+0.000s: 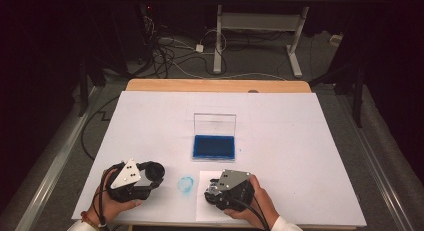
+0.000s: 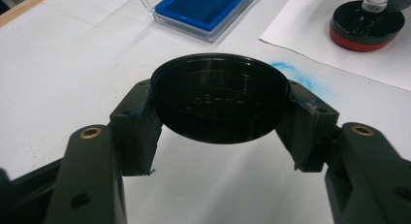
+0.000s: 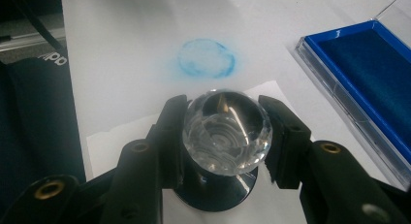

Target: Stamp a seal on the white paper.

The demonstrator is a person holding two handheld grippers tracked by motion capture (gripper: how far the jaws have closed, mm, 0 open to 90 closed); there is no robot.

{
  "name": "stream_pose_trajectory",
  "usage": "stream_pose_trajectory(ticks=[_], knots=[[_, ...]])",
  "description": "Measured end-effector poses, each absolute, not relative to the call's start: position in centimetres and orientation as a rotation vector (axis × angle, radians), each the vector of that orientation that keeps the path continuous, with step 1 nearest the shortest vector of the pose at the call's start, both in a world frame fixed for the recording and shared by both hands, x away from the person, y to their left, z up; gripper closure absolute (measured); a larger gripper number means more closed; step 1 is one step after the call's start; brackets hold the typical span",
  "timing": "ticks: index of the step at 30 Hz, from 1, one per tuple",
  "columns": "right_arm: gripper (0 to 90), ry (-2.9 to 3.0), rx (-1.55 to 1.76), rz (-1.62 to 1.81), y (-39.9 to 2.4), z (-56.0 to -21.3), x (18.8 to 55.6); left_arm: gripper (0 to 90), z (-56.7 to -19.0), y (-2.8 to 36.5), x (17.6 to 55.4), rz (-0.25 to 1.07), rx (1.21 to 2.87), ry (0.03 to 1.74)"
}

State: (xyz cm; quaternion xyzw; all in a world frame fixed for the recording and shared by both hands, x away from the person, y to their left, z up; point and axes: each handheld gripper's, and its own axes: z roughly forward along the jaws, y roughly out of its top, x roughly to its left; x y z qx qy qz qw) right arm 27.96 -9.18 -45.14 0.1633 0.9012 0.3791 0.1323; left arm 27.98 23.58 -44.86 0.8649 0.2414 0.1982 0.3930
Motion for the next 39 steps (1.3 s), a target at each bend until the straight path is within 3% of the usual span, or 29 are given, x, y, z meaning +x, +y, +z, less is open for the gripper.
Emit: stream_pose_trajectory(ticks=[39], knots=[[57.1, 2.626, 0.457, 1.038, -8.73, -44.93, 28.02, 36.5, -44.97, 23.40, 28.04, 0.490, 2.205, 0.611]])
